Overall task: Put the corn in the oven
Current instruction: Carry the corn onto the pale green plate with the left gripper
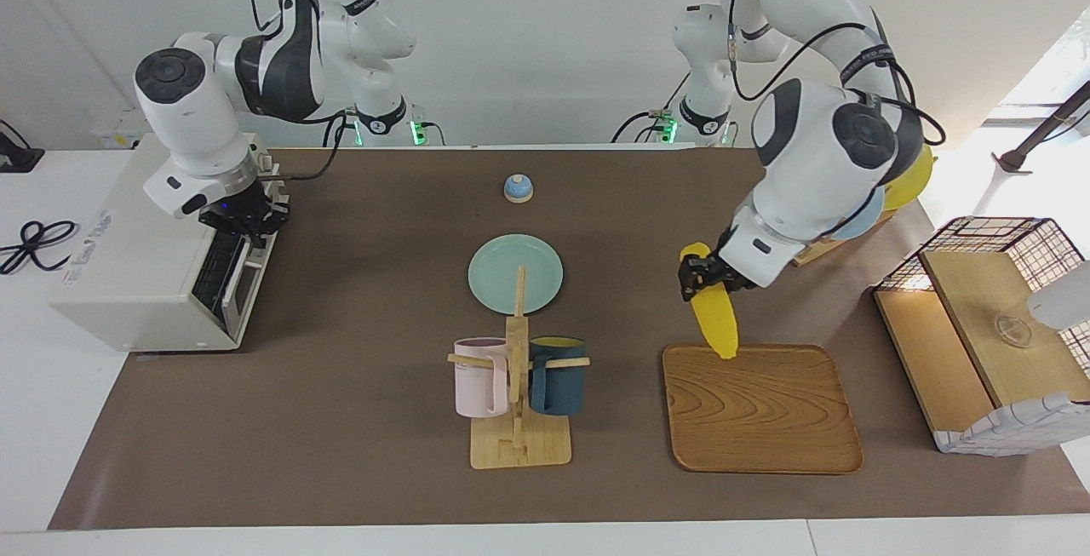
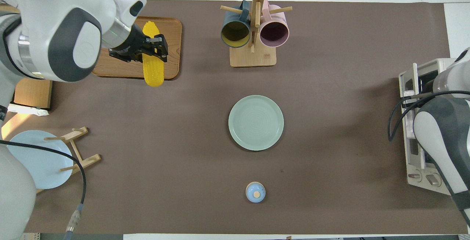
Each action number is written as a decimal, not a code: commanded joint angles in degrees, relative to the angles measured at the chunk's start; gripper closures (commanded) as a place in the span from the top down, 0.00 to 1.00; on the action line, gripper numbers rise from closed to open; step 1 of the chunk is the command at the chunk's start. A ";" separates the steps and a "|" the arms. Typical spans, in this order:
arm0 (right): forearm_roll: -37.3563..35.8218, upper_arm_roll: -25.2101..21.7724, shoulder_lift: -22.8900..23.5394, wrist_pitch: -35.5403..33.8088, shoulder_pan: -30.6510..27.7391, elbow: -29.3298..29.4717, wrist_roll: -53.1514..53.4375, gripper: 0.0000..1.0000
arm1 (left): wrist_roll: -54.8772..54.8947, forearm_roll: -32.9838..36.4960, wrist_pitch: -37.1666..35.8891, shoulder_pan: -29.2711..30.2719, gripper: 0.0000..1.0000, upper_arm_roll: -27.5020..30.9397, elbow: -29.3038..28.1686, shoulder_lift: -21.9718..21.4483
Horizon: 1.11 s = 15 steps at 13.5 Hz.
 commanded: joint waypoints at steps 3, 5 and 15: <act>0.64 -0.23 3.33 11.20 0.78 -6.65 1.01 0.00 | -11.90 -1.03 13.66 -13.12 0.00 1.10 -20.23 -10.11; 2.13 -0.14 4.30 15.68 0.95 -8.67 1.71 0.00 | -15.08 -1.03 22.81 -17.96 0.00 1.02 -27.53 -12.48; 5.29 -0.05 9.49 24.40 5.34 -12.55 7.60 0.00 | -22.12 -0.94 43.32 -31.25 0.00 1.28 -31.08 -1.17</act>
